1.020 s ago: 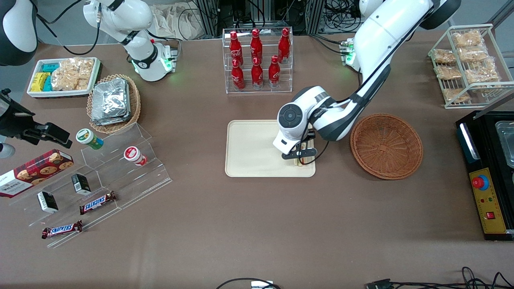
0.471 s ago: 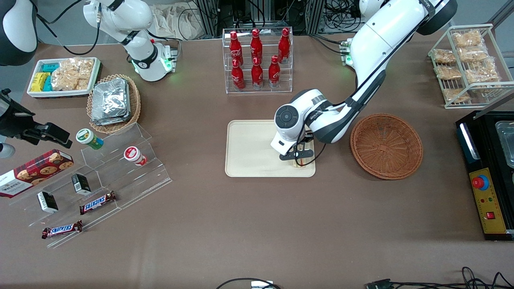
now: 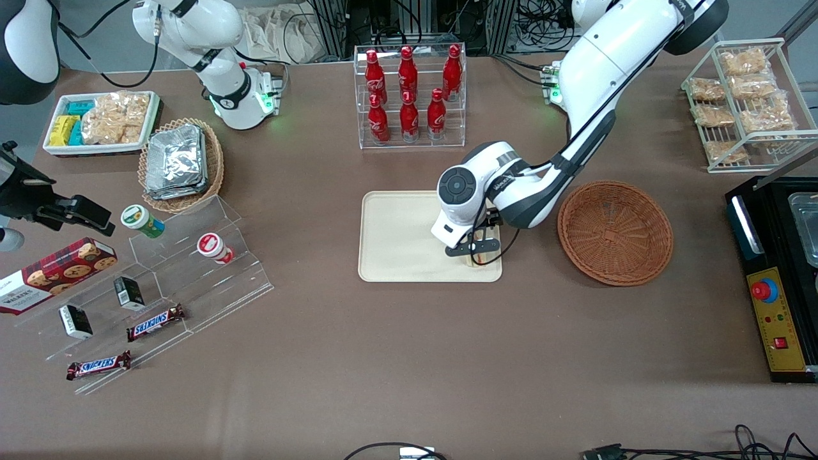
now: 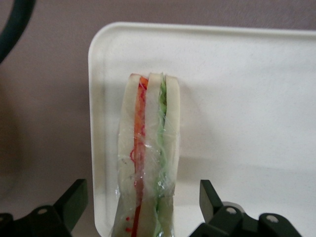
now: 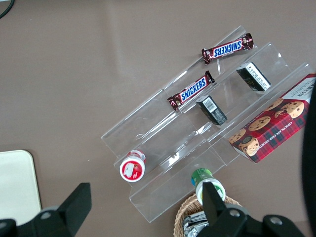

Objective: Place sandwich from basket to tray

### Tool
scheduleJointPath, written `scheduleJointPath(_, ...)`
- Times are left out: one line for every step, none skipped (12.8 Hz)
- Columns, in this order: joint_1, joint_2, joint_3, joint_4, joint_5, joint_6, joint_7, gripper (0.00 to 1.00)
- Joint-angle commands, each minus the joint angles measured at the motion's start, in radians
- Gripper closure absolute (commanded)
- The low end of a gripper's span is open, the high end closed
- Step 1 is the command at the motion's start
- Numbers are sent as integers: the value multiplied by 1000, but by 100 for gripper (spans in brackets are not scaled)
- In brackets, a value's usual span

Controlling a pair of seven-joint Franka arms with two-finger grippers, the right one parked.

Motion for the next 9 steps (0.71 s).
scheduleJointPath(32,-112,-33,39,-57,-127,28,0)
scheduleJointPath(66,-155,-44,73,-109,-188,105,0)
scheduleJointPath(86,-219,-41,105,-191,-259,191,0)
scheduleJointPath(101,-290,-28,124,-261,-304,228,0)
scheduleJointPath(112,-357,12,127,-295,-338,245,0)
scheduleJointPath(111,-422,69,126,-312,-376,294,0)
scheduleJointPath(111,-477,127,120,-333,-408,387,0)
scheduleJointPath(102,-525,203,116,-361,-437,460,0)
scheduleJointPath(98,-565,266,101,-367,-460,486,0)
